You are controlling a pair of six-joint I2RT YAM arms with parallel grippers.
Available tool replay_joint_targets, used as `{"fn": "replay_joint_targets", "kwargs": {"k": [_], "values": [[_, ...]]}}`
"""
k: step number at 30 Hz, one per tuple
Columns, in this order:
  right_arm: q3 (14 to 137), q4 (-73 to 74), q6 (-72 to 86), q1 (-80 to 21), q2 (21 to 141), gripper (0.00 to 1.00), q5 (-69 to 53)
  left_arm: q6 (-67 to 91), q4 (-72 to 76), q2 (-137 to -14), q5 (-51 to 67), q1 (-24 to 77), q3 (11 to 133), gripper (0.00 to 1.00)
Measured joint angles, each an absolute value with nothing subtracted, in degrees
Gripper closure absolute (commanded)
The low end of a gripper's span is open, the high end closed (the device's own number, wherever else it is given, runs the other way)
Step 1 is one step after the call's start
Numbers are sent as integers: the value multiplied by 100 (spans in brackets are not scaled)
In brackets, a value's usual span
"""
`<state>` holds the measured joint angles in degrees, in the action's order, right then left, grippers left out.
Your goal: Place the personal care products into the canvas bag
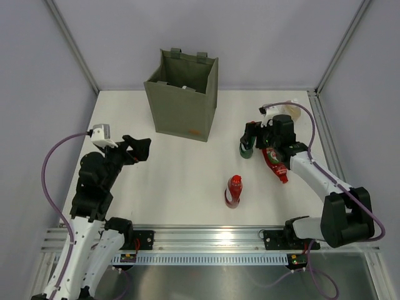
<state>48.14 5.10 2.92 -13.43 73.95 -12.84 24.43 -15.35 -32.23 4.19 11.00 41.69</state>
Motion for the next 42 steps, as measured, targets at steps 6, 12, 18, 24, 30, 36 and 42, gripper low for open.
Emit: {"fn": "replay_joint_targets", "kwargs": {"k": [6,12,18,24,30,36,42], "values": [[4814,-198,482,-1476,8018,16,-617,3028,-1653,-2620,333,1094,3634,1],[4821,-451,607,-1505,8119,46,-377,3271,-1472,-2456,648,1090,3389,1],[4836,-486,694,-1509,8152,82,-561,3332,-882,-2928,1549,1092,3225,1],[4930,-228,781,-1258,8145,100,-1380,3057,-307,-4032,2366,1450,3225,1],[5201,515,663,-580,8134,100,-2829,2482,666,-4919,3328,1999,3232,1],[5634,993,333,-526,8084,100,-4285,1973,1374,-6101,4202,2233,3535,1],[6180,1251,-40,-650,8084,100,-5332,1850,1911,-7057,4663,2364,4047,1]]}}
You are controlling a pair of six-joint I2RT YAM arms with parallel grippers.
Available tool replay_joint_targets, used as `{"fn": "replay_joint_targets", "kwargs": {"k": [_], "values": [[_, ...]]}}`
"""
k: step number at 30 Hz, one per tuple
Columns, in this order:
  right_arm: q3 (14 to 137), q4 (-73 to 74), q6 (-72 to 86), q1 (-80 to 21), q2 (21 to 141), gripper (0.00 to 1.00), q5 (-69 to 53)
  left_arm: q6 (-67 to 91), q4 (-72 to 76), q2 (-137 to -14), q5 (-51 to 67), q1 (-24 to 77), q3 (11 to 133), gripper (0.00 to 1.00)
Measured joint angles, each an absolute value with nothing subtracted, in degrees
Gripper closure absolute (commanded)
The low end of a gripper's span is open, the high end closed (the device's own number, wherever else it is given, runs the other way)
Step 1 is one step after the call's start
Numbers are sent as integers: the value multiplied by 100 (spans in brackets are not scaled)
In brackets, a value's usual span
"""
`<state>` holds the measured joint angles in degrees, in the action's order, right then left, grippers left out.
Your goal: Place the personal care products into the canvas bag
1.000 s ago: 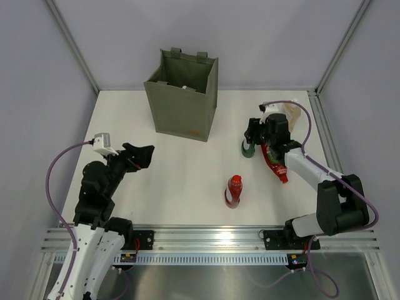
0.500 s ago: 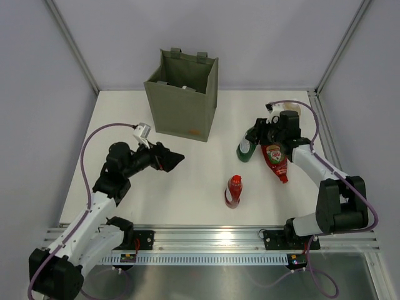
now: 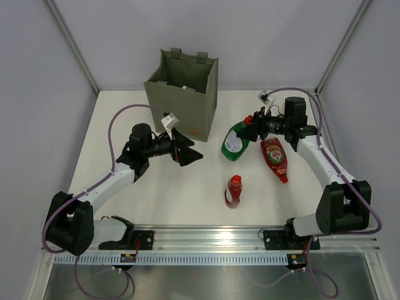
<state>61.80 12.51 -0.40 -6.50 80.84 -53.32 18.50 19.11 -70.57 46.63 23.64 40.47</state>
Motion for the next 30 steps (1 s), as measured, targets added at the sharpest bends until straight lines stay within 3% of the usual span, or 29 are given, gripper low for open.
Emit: {"fn": "replay_joint_targets", "kwargs": {"k": [12,24,26,29,30], "values": [[6748,1634,-283,-2180,8106,100,-6514,1955,2456,-7780,5175,2598,4274,1],[7098,344,930,-2596,8595,100,-6707,2915,3607,-7787,5577,2818,3905,2],[7098,172,1111,-2683,8639,100,-6713,3212,3988,-7819,5586,2818,3811,6],[7102,3,1308,-2753,8680,100,-6713,3680,4556,-7948,5612,2818,3804,23],[7105,-47,1354,-2764,8696,100,-6711,3830,4735,-7999,5631,2818,3804,34]]}}
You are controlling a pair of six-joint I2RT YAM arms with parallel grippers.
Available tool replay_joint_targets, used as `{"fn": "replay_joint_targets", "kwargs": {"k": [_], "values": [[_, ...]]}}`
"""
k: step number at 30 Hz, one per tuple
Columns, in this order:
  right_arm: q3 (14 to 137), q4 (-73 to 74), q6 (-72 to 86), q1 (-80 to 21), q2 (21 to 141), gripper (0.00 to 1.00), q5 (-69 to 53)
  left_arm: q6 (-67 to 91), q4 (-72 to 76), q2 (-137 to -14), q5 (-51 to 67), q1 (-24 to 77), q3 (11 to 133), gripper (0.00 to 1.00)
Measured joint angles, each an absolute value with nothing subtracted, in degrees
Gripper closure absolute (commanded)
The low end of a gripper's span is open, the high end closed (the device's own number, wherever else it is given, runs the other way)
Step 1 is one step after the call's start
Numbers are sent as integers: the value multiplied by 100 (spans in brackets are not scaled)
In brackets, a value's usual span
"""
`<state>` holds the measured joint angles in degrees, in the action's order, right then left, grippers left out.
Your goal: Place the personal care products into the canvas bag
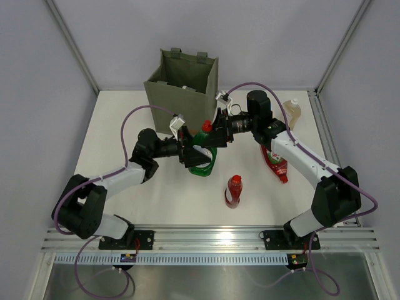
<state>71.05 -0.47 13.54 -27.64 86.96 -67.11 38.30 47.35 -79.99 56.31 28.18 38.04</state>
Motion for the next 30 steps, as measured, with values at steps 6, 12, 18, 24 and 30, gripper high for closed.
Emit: {"fn": "replay_joint_targets", "kwargs": {"k": [6,12,18,24,30], "values": [[7105,-141,1562,-2759,8739,99,-6694,4427,5542,-8263,5867,2814,3806,77],[7395,384,1369,-2762,8814,48,-6646,4364,5441,-8128,5872,2812,3791,100],[7841,972,766,-2744,8858,0,-6278,3881,3966,-7520,5795,2709,3785,100],[8309,1391,165,-2467,8858,0,-6160,3645,2786,-7194,5791,2213,3815,100],[8735,1824,-287,-1546,8855,0,-6405,3395,1291,-7089,5647,1645,4829,100]]}}
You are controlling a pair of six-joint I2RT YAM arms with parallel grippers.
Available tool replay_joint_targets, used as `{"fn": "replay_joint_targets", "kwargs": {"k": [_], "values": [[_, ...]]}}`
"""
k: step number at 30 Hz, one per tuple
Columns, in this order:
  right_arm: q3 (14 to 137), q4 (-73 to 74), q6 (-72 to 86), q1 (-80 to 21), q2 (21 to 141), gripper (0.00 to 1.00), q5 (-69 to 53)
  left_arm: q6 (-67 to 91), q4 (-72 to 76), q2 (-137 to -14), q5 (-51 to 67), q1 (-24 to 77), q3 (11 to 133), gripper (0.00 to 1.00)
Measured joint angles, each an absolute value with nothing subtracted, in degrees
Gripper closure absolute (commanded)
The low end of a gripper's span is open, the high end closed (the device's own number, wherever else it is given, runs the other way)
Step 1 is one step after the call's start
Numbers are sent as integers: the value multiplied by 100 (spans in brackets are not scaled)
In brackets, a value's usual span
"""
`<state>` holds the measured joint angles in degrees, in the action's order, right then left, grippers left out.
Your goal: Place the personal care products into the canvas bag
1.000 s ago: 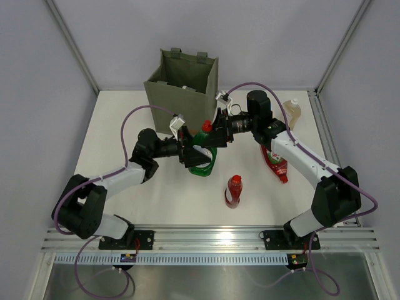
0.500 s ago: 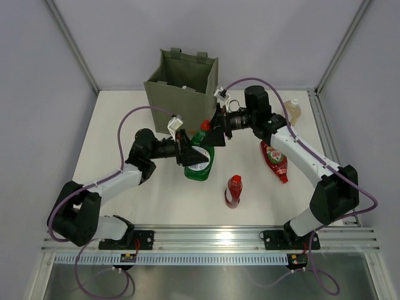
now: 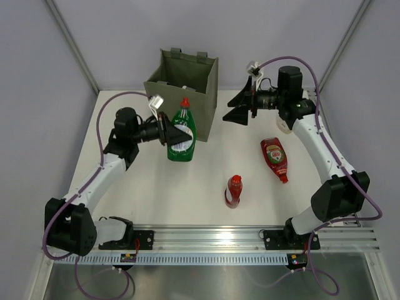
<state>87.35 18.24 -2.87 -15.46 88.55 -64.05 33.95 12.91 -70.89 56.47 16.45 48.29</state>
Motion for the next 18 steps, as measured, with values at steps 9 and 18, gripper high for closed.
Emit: {"fn": "replay_joint_targets", "kwargs": {"k": [9,18], "values": [[8132,2314,-775,-1035,8414,1,-6401,3820,1256,-8176,4622,1256,7924,100],[7953,2390,-799,-978,8204,0,-6399,3562,1284,-10366,2755,1334,10053,100]]}}
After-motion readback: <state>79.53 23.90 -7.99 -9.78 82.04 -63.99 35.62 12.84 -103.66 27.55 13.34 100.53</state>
